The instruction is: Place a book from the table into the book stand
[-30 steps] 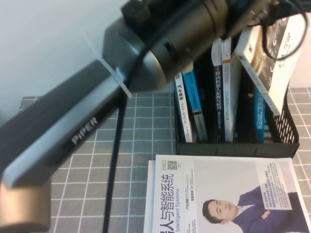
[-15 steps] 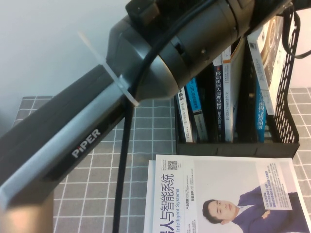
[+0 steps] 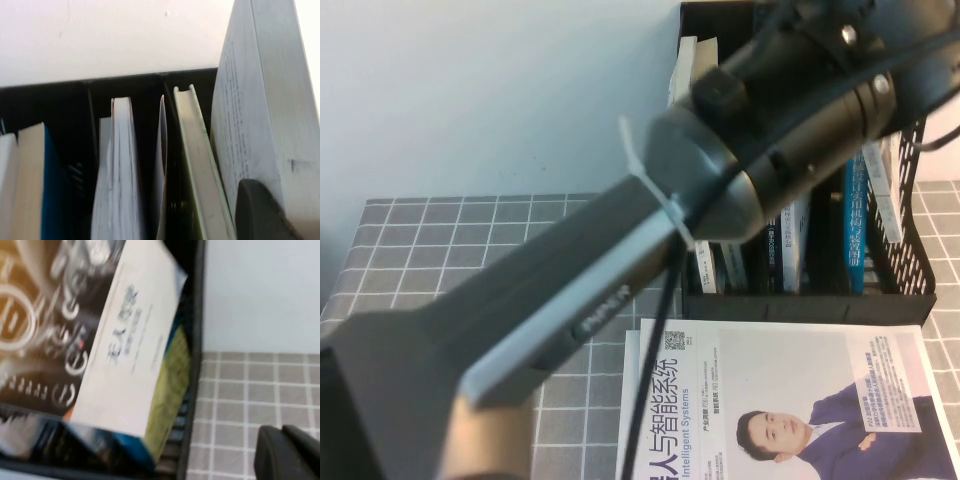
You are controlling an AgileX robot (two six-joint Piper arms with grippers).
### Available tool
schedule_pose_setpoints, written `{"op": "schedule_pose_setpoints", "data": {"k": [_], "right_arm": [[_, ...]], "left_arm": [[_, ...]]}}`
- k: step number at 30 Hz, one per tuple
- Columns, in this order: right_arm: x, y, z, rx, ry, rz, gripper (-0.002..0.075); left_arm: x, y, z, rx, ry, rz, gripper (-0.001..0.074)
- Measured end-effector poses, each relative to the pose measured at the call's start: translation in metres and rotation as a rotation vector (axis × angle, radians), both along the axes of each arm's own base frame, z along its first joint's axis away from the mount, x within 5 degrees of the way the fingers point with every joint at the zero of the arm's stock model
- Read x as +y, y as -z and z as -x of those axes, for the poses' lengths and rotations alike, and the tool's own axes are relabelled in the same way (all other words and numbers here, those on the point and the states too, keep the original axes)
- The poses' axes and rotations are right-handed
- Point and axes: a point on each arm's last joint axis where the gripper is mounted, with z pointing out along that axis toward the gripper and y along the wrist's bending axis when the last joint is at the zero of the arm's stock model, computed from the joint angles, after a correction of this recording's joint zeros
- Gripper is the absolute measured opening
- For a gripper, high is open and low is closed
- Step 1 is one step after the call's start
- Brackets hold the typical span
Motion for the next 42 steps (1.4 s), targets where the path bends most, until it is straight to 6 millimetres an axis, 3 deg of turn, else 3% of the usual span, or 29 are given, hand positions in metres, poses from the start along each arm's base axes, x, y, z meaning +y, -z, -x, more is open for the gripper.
{"op": "schedule_pose_setpoints", "data": {"k": [7,15,17,20,24,27,31,34,37,42], "right_arm": [[-0.022,-0.024,0.007,-0.044,0.094,0.037,-0.0003],[-0.022,-0.020,0.012,0.018,0.038,0.068,-0.0003],[-0.019,-0.018,0.014,0.047,-0.006,0.076,-0.0003],[-0.014,-0.015,0.018,0.094,-0.069,0.080,-0.0003],[-0.008,-0.012,0.023,0.145,-0.137,0.054,-0.0003],[-0.004,-0.012,0.025,0.150,-0.163,0.028,-0.0003],[0.000,-0.014,0.027,0.147,-0.202,-0.003,-0.0003],[0.008,-0.004,0.025,0.136,-0.270,-0.054,-0.0003],[0.018,0.018,0.023,0.134,-0.338,-0.114,-0.0003],[0.032,0.064,0.012,0.097,-0.359,-0.186,-0.0003]], "left_arm": [[-0.016,0.026,-0.012,-0.009,-0.013,-0.038,0.0099],[-0.038,0.064,-0.021,0.035,0.043,-0.083,0.0099],[-0.041,0.065,-0.022,0.037,0.071,-0.075,0.0106],[-0.042,0.070,-0.028,0.051,0.127,-0.080,0.0192],[-0.033,0.070,-0.036,0.101,0.174,-0.100,0.0411],[-0.023,0.066,-0.041,0.163,0.198,-0.078,0.0466],[0.000,0.050,-0.045,0.270,0.240,-0.020,0.0381],[0.026,0.028,-0.043,0.298,0.258,-0.040,0.0215],[0.052,-0.003,-0.036,0.242,0.277,-0.055,0.0069],[0.082,-0.057,0.003,0.150,0.368,-0.034,0.0009]]}}
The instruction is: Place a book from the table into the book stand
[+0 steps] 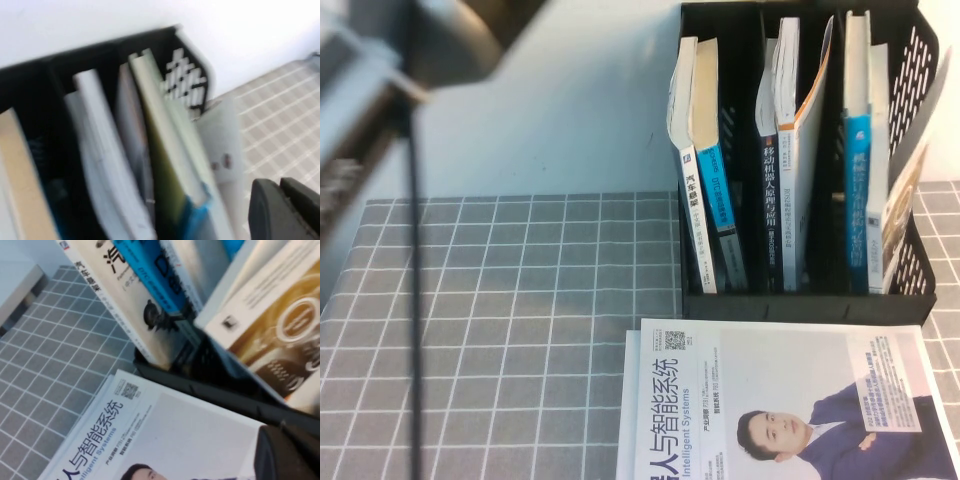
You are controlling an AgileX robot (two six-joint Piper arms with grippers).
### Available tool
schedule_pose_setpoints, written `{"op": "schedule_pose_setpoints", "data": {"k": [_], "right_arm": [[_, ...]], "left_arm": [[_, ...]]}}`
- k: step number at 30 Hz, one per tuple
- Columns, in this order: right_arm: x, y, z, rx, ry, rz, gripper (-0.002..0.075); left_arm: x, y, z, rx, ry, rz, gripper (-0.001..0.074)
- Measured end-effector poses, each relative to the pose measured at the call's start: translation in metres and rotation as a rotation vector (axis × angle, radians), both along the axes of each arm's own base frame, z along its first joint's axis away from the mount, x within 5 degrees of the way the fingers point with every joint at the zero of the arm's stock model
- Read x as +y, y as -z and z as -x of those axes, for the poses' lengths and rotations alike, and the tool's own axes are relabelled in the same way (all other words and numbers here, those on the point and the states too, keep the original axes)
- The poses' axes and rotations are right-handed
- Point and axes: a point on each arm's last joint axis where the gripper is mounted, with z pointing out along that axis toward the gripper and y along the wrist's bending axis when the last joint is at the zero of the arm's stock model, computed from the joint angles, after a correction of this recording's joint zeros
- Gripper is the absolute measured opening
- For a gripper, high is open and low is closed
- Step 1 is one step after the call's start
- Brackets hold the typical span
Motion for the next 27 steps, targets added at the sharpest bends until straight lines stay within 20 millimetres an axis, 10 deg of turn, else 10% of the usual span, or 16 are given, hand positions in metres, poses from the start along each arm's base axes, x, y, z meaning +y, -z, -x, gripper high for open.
{"op": "schedule_pose_setpoints", "data": {"k": [7,19,27], "right_arm": [[0.031,0.045,-0.030,0.025,-0.102,-0.009,-0.0003],[0.061,0.101,-0.097,0.040,-0.161,0.029,-0.0003],[0.061,0.065,-0.132,-0.206,-0.161,0.068,-0.0003]], "left_arm": [[0.014,-0.021,0.026,-0.023,0.057,-0.017,0.0002],[-0.018,-0.015,0.078,-0.155,0.072,-0.272,0.0001],[-0.023,-0.018,0.104,-0.237,-0.047,-0.395,0.0001]]}}
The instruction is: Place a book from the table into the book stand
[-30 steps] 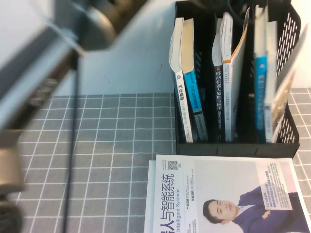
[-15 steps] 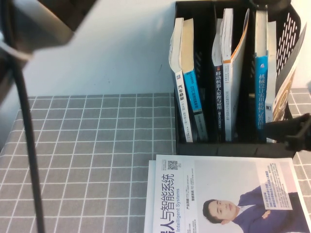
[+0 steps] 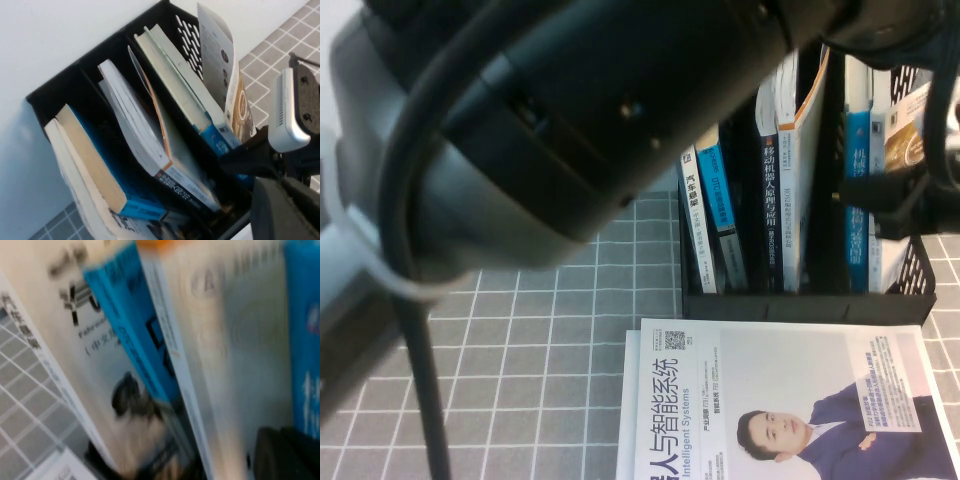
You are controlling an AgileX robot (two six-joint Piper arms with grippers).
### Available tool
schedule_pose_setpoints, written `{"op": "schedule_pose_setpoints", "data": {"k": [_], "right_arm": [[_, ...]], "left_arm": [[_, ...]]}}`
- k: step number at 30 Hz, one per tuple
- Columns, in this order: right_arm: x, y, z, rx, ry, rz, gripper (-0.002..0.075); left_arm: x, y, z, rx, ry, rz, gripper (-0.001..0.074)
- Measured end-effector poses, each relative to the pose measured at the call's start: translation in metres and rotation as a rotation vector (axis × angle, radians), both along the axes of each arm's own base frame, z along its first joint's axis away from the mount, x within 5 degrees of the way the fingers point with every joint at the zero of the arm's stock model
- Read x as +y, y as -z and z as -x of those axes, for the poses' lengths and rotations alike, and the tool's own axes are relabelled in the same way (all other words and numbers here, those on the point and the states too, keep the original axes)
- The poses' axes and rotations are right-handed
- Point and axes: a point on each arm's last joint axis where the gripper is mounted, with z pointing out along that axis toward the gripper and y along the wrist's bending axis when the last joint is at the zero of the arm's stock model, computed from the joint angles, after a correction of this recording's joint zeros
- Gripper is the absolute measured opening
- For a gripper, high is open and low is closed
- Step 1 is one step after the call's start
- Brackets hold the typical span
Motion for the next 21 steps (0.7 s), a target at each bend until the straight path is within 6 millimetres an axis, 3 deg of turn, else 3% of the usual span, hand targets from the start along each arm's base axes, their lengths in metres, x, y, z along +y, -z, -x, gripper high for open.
{"op": "schedule_pose_setpoints", "data": {"k": [6,14,21], "right_arm": [[0.006,-0.014,-0.002,-0.008,-0.059,-0.062,-0.0003],[0.008,0.002,0.013,0.177,-0.192,0.034,-0.0003],[0.005,0.016,0.035,0.474,-0.268,0.110,-0.0003]], "left_arm": [[0.008,-0.018,0.022,-0.081,-0.006,0.029,0.0001],[0.056,-0.055,0.069,-0.134,0.085,0.112,0.0001],[0.104,-0.046,0.080,-0.117,0.048,0.095,0.0001]]}}
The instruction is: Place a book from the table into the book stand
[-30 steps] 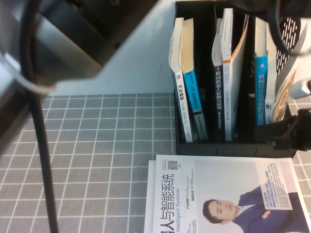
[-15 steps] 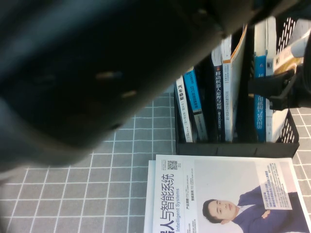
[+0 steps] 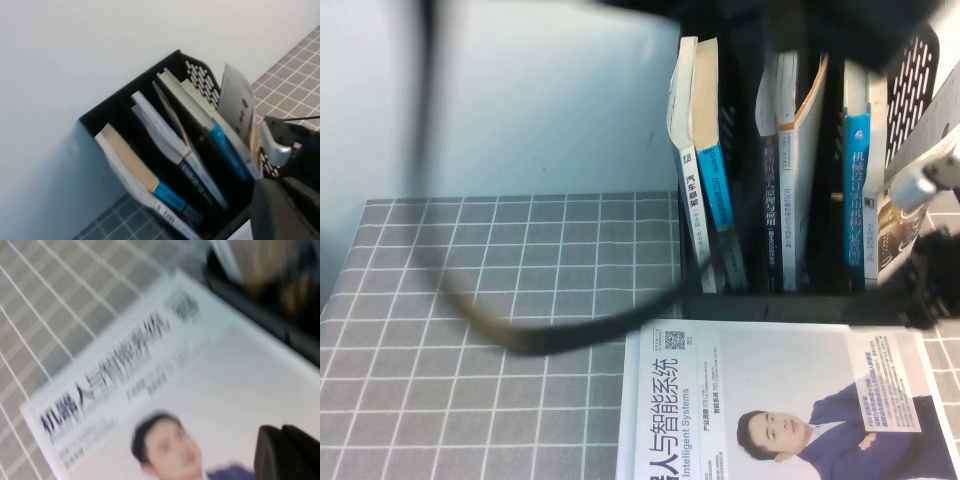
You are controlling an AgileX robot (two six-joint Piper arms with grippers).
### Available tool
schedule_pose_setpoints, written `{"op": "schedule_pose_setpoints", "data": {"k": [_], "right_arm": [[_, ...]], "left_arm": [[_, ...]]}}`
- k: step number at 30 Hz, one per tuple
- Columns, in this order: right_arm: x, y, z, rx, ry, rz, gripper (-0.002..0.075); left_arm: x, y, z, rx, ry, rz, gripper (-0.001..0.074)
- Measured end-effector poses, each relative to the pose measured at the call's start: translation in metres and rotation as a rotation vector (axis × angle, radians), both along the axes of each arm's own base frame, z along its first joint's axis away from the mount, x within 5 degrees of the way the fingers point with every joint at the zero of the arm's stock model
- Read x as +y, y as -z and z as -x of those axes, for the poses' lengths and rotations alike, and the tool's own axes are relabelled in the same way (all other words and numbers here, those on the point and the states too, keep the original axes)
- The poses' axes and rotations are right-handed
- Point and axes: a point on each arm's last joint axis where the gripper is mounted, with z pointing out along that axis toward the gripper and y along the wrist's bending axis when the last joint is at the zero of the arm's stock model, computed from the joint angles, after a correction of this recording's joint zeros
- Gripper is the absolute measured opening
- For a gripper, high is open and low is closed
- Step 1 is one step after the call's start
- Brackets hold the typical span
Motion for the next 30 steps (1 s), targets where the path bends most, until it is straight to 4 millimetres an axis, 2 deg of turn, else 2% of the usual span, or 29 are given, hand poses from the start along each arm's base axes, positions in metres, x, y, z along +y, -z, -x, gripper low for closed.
{"op": "schedule_pose_setpoints", "data": {"k": [4,8,12,16,21,25,30], "right_arm": [[-0.013,0.003,0.008,0.074,0.044,0.176,-0.0003],[-0.032,-0.006,0.004,0.024,0.227,0.285,-0.0003],[-0.049,-0.019,-0.009,-0.093,0.448,0.237,-0.0003],[-0.045,-0.031,-0.025,-0.202,0.576,0.043,-0.0003],[-0.032,-0.022,-0.050,-0.268,0.616,-0.162,-0.0003],[-0.031,-0.009,-0.069,-0.327,0.634,-0.130,-0.0003],[-0.030,-0.019,-0.099,-0.400,0.612,-0.143,-0.0003]], "left_arm": [[0.027,0.016,0.001,0.017,-0.074,0.012,0.0001],[0.061,0.031,0.007,0.058,-0.126,0.069,0.0001],[0.094,0.051,0.013,0.112,-0.161,0.145,0.0001],[0.121,0.073,0.019,0.133,-0.164,0.222,0.0001],[0.137,0.096,0.025,0.119,-0.098,0.299,0.0001],[0.144,0.107,0.028,0.122,-0.057,0.362,0.0001],[0.148,0.120,0.030,0.145,-0.059,0.383,0.0001]]}}
